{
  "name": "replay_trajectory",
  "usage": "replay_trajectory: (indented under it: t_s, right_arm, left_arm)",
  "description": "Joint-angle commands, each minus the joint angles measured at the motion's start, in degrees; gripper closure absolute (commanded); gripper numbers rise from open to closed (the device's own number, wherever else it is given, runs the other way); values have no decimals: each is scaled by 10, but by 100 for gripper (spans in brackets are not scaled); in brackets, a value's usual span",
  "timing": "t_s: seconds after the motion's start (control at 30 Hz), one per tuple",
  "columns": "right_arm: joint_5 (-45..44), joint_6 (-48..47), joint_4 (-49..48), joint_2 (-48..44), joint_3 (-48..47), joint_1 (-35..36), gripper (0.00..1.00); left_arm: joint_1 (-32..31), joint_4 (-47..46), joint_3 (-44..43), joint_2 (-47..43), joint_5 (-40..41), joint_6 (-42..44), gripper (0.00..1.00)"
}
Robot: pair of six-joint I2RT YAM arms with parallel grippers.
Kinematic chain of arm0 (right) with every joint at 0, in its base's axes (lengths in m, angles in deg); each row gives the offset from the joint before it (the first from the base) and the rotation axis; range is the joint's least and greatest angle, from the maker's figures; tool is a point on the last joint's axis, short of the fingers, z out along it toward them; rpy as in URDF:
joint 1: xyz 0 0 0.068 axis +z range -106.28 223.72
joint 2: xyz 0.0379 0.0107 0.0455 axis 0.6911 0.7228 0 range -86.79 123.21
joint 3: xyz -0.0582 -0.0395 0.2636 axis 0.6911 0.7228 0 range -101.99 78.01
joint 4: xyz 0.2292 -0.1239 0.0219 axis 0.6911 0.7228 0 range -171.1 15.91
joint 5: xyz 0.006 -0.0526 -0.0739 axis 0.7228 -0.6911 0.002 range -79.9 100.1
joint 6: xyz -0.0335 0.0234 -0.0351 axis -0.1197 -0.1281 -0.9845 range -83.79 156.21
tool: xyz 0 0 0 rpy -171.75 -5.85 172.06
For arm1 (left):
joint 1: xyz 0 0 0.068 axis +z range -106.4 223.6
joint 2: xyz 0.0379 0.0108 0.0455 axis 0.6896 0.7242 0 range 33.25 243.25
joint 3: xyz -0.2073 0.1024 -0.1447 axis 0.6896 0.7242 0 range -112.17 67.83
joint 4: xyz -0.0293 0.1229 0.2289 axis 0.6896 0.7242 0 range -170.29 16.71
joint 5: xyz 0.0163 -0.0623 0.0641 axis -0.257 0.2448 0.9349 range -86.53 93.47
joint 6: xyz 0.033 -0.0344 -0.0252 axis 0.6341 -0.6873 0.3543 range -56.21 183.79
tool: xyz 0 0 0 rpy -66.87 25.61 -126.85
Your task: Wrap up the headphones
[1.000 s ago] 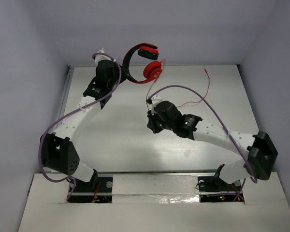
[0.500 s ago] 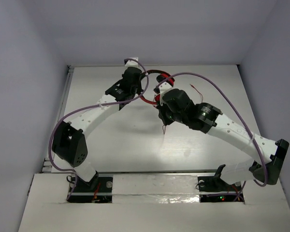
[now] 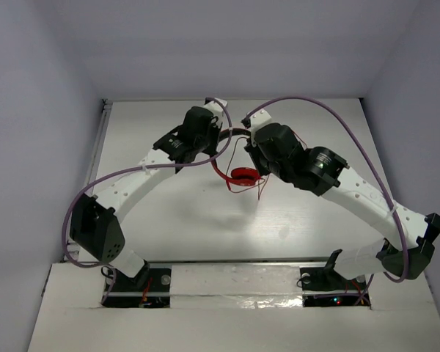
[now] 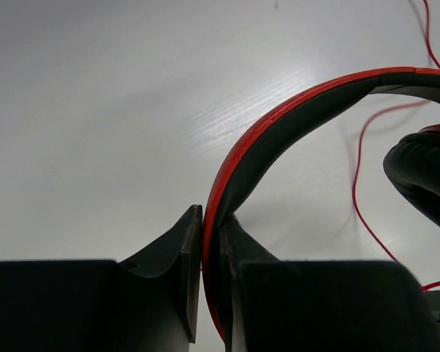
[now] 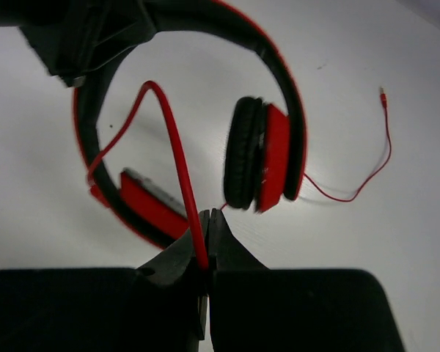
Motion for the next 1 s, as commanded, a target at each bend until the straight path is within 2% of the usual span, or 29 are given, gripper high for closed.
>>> replay_trajectory:
  t_s: [0.0, 0.13, 0.43, 0.53, 0.8, 0.9, 0.97]
  right_arm:
    - [-43, -27, -12, -1, -4, -13, 100]
    - [-64, -27, -18, -2, 8, -18, 100]
    - [-80, -22, -92, -37, 72, -82, 100]
    - [-76, -22, -121, -49, 88, -105, 100]
    - [19, -23, -195, -46, 116, -133, 96]
    - [52, -20, -212, -40, 125, -144, 94]
    - [62, -16, -225, -47, 140, -144, 89]
  left_arm:
    - [-3, 0, 11, -56, -93, 35, 100]
    - [-3, 25, 10, -66, -132, 62, 100]
    - [69, 5, 20, -101, -273, 33, 100]
    - [74, 4, 22, -111, -299, 44, 100]
    - [86, -13, 38, -127, -410, 47, 100]
    - [86, -16, 35, -129, -431, 44, 100]
    - [93, -22, 35, -135, -433, 32, 100]
